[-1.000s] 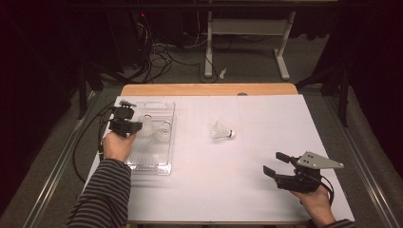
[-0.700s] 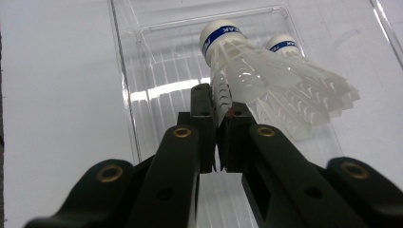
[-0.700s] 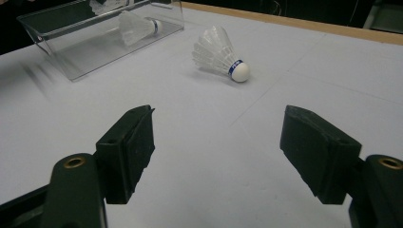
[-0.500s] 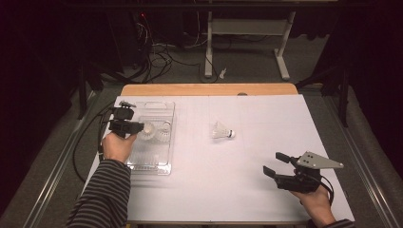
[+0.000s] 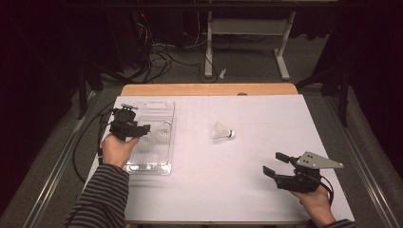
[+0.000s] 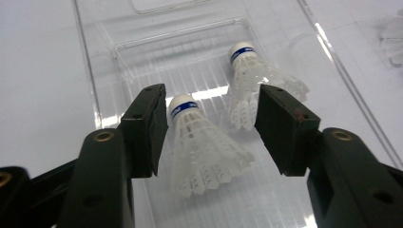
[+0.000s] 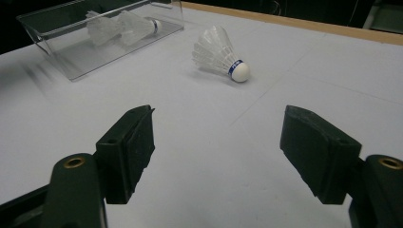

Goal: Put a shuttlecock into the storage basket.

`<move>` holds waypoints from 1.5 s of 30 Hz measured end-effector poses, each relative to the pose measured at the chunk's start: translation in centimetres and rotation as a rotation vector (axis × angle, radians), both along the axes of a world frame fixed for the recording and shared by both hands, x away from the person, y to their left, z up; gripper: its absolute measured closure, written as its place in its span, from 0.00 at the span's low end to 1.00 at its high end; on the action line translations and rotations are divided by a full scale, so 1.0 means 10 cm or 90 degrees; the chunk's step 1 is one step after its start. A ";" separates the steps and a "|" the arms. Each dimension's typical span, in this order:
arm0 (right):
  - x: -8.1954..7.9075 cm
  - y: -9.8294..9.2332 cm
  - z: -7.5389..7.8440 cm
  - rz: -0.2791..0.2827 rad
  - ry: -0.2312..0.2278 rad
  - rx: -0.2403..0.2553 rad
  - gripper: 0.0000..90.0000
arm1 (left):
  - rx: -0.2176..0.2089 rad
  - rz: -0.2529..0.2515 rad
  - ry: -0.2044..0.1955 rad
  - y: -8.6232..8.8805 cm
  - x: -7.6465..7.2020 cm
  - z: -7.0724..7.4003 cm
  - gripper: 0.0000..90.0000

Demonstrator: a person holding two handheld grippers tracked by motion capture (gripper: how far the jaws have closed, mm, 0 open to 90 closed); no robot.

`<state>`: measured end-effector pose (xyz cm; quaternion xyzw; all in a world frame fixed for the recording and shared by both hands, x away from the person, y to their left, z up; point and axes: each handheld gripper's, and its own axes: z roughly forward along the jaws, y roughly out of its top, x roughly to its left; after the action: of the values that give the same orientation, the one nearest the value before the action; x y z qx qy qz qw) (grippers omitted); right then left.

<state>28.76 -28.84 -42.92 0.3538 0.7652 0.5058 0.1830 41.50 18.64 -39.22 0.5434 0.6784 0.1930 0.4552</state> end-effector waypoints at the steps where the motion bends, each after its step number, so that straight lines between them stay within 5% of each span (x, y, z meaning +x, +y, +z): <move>1: 0.00 0.00 0.00 0.000 -0.001 0.000 0.31 | -0.001 -0.003 -0.003 -0.01 -0.01 0.01 0.50; 24: 0.00 0.00 0.00 -0.001 0.000 0.001 0.31 | -0.013 -0.045 -0.052 -0.19 -0.25 0.13 0.46; 45: 0.00 0.00 0.00 -0.001 0.000 0.001 0.31 | -0.058 -0.099 -0.096 -0.27 -0.59 0.19 0.44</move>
<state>28.75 -28.88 -42.91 0.3549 0.7645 0.5061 0.1829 35.63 15.90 -37.32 0.5571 0.6064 0.1665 0.5424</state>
